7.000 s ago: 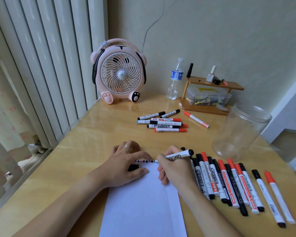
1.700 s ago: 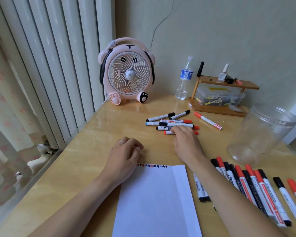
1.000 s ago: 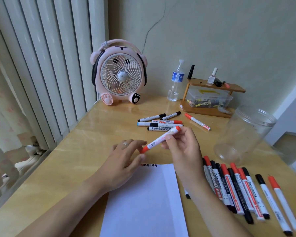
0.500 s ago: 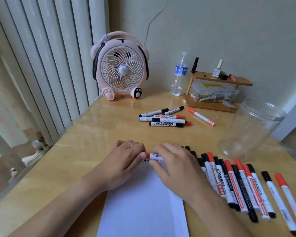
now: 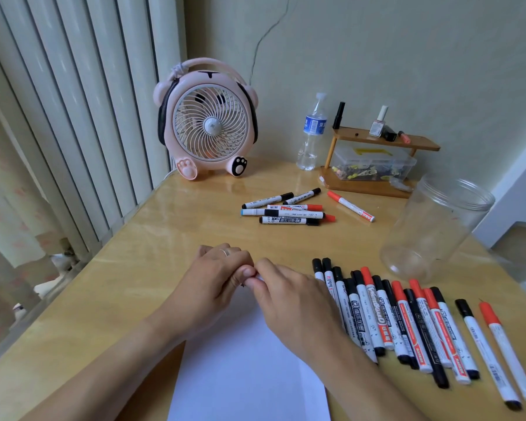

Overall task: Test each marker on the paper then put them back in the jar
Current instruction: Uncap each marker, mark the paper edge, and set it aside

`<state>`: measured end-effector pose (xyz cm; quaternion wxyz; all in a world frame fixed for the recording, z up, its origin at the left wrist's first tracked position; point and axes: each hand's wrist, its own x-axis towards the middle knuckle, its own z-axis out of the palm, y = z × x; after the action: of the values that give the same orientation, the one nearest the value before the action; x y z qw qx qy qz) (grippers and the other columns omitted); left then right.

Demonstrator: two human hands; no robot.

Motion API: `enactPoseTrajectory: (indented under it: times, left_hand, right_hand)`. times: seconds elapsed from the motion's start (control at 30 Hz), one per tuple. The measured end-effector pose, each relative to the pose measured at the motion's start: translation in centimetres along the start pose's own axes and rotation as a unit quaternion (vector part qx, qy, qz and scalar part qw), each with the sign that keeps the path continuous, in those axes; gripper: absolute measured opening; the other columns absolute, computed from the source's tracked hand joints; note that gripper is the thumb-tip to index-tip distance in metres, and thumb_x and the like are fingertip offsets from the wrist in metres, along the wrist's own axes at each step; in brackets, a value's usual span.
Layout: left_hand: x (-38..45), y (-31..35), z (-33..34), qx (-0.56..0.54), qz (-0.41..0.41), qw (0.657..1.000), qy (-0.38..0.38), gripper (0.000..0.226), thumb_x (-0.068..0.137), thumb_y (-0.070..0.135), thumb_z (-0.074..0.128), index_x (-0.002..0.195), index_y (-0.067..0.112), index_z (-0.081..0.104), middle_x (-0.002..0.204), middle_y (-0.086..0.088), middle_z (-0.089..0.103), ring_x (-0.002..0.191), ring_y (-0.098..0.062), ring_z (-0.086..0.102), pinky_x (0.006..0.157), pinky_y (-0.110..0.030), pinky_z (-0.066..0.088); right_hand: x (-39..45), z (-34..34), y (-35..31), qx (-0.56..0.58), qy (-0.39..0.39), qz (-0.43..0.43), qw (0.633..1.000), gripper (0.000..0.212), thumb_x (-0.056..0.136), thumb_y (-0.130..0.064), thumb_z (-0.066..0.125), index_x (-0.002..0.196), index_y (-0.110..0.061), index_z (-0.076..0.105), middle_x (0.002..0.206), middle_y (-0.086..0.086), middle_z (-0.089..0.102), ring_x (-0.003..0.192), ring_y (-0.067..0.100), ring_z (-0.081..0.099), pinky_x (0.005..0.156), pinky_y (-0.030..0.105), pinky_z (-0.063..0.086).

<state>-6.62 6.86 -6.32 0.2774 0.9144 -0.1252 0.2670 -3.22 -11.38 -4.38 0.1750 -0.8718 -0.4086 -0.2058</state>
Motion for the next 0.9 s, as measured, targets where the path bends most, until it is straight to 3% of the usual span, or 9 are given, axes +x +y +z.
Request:
enactPoseTrajectory:
  times: [0.17, 0.23, 0.33, 0.43, 0.53, 0.63, 0.7, 0.8, 0.9]
  left_hand:
    - [0.1, 0.0, -0.1, 0.031, 0.035, 0.999, 0.024, 0.044, 0.11, 0.05, 0.024, 0.09, 0.029, 0.058, 0.081, 0.015, 0.054, 0.081, -0.005, 0.049, 0.084, -0.037, 0.035]
    - [0.2, 0.1, -0.3, 0.041, 0.045, 0.998, 0.031, 0.042, 0.11, 0.048, 0.025, 0.09, 0.028, 0.057, 0.081, 0.015, 0.054, 0.08, -0.005, 0.048, 0.083, -0.037, 0.035]
    - [0.3, -0.2, -1.5, 0.038, 0.034, 0.997, 0.057, 0.041, 0.109, 0.05, 0.024, 0.09, 0.029, 0.053, 0.082, 0.016, 0.051, 0.08, -0.007, 0.048, 0.082, -0.035, 0.034]
    - [0.1, -1.0, -2.4, 0.009, -0.012, 0.997, 0.072, 0.04, 0.108, 0.053, 0.024, 0.091, 0.03, 0.053, 0.085, 0.018, 0.053, 0.085, -0.007, 0.052, 0.086, -0.036, 0.036]
    - [-0.3, -1.6, -1.9, 0.007, -0.077, 0.996, 0.048, 0.033, 0.107, 0.051, 0.028, 0.096, 0.031, 0.051, 0.089, 0.018, 0.054, 0.091, -0.007, 0.052, 0.09, -0.037, 0.036]
    - [-0.3, -1.8, -1.1, 0.012, -0.096, 0.995, 0.006, 0.026, 0.105, 0.052, 0.031, 0.1, 0.034, 0.049, 0.094, 0.019, 0.051, 0.097, -0.005, 0.049, 0.088, -0.037, 0.036]
    - [-0.1, -1.4, -1.2, -0.012, -0.069, 0.997, -0.032, 0.021, 0.105, 0.049, 0.039, 0.103, 0.033, 0.052, 0.099, 0.018, 0.054, 0.101, -0.007, 0.051, 0.09, -0.039, 0.04]
    - [-0.2, 0.0, -1.5, -0.07, 0.031, 0.992, -0.099, 0.011, 0.103, 0.035, 0.056, 0.105, 0.027, 0.063, 0.107, 0.016, 0.06, 0.105, -0.011, 0.055, 0.092, -0.036, 0.046]
    - [-0.6, 1.1, -1.3, -0.103, 0.082, 0.976, -0.174, 0.007, 0.098, 0.032, 0.067, 0.1, 0.025, 0.068, 0.121, 0.018, 0.062, 0.118, -0.01, 0.053, 0.1, -0.031, 0.044]
  right_hand:
    - [0.0, -0.1, -0.5, -0.038, 0.006, 0.028, 0.999, 0.035, 0.103, -0.054, 0.033, 0.082, -0.026, 0.042, 0.054, -0.008, 0.058, 0.045, 0.021, 0.058, 0.046, 0.028, 0.018]
    - [0.1, -0.8, -1.0, -0.04, -0.038, 0.045, 0.997, 0.04, 0.103, -0.06, 0.024, 0.086, -0.027, 0.039, 0.065, -0.005, 0.065, 0.06, 0.025, 0.065, 0.051, 0.032, 0.024]
    - [0.0, -1.5, 0.0, 0.009, -0.096, 0.128, 0.987, 0.059, 0.098, -0.069, 0.013, 0.099, -0.026, 0.053, 0.092, 0.001, 0.074, 0.089, 0.033, 0.066, 0.064, 0.038, 0.032]
    - [0.0, -2.2, 1.1, 0.129, -0.029, 0.185, 0.974, 0.057, 0.097, -0.07, 0.015, 0.079, -0.025, 0.045, 0.064, -0.002, 0.057, 0.067, 0.024, 0.055, 0.06, 0.04, 0.032]
    - [0.5, -2.3, 2.3, 0.326, 0.021, 0.286, 0.901, 0.045, 0.099, -0.057, 0.033, 0.084, -0.023, 0.06, 0.066, -0.008, 0.056, 0.059, 0.012, 0.047, 0.063, 0.036, 0.038]
    - [0.8, -3.0, 2.3, 0.453, 0.034, 0.315, 0.834, 0.019, 0.106, -0.03, 0.046, 0.105, -0.028, 0.065, 0.08, 0.002, 0.067, 0.059, 0.017, 0.06, 0.06, 0.042, 0.05]
    - [0.6, -3.2, 2.0, 0.534, 0.055, 0.315, 0.783, 0.028, 0.108, -0.011, 0.048, 0.12, -0.033, 0.06, 0.09, 0.011, 0.071, 0.063, 0.023, 0.068, 0.062, 0.038, 0.059]
    - [0.6, -2.9, 1.7, 0.613, 0.079, 0.325, 0.716, 0.021, 0.107, -0.008, 0.05, 0.111, -0.02, 0.066, 0.096, 0.018, 0.069, 0.072, 0.027, 0.071, 0.067, 0.034, 0.06]
    - [0.6, -2.4, 1.8, 0.709, 0.073, 0.354, 0.606, 0.032, 0.105, 0.0, 0.038, 0.115, -0.009, 0.067, 0.1, 0.02, 0.071, 0.079, 0.031, 0.072, 0.069, 0.035, 0.061]
